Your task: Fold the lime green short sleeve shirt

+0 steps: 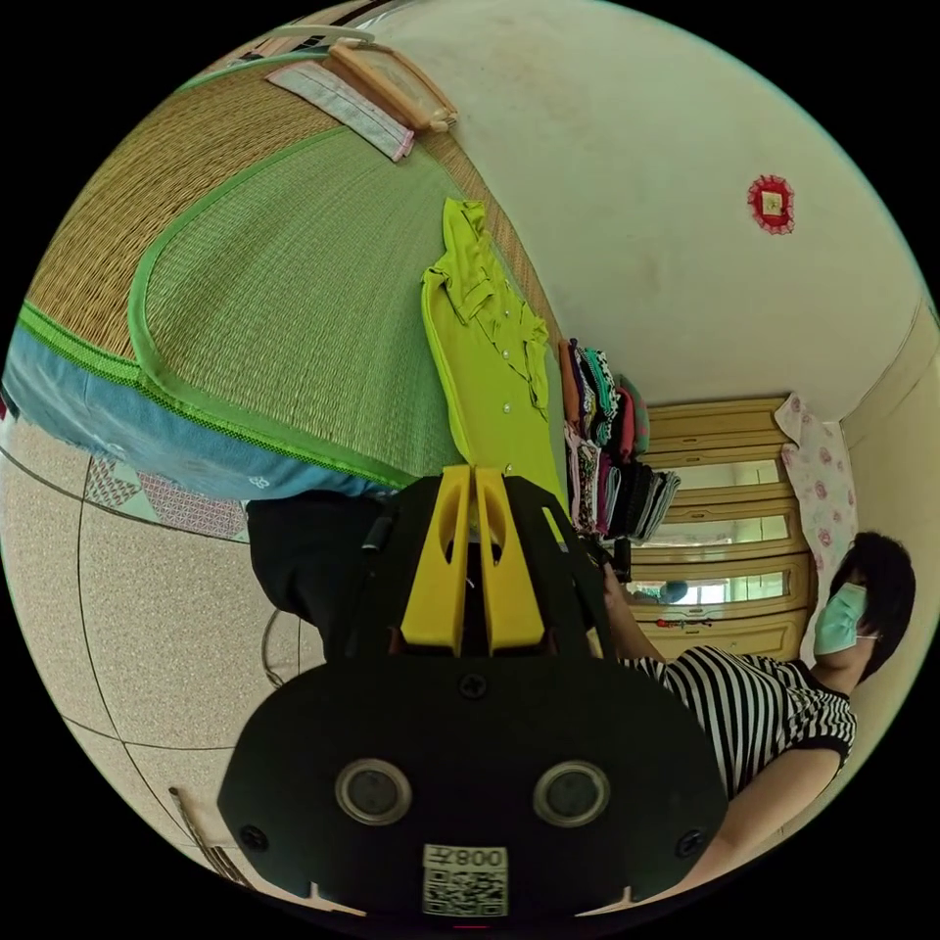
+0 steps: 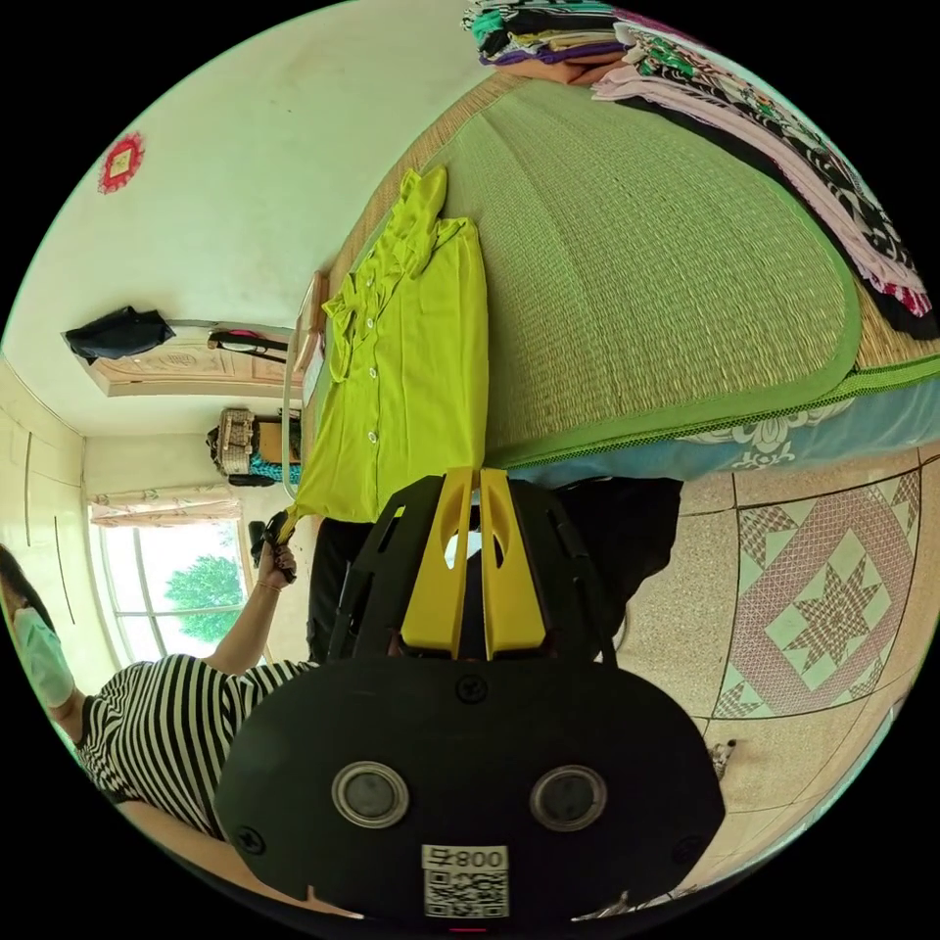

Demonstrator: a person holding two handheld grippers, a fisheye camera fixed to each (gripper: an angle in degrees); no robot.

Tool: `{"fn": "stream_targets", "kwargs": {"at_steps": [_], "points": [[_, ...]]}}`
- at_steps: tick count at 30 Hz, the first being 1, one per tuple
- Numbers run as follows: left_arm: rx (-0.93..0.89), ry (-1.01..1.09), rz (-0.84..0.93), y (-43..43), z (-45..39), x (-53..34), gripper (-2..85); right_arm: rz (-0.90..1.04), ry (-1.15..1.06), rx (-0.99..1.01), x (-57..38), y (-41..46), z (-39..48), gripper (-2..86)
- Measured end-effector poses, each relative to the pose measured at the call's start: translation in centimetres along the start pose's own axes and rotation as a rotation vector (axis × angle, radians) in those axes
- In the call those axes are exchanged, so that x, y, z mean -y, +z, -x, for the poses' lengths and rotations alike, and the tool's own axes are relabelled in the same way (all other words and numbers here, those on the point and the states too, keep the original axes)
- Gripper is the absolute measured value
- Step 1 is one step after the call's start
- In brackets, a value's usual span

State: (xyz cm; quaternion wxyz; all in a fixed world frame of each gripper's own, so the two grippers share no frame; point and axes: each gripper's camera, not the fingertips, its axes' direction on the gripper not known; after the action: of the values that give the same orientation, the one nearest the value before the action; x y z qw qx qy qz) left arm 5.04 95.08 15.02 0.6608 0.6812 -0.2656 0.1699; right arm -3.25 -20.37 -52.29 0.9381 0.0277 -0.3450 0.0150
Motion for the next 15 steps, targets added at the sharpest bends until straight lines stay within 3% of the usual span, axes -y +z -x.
{"fn": "stream_targets", "kwargs": {"at_steps": [15], "points": [[-0.151, 0.049, -0.074, -4.2, 1.1, -5.0, 0.4, -0.073, -0.139, 0.155, -8.6, -7.6, 1.5, 0.7]]}}
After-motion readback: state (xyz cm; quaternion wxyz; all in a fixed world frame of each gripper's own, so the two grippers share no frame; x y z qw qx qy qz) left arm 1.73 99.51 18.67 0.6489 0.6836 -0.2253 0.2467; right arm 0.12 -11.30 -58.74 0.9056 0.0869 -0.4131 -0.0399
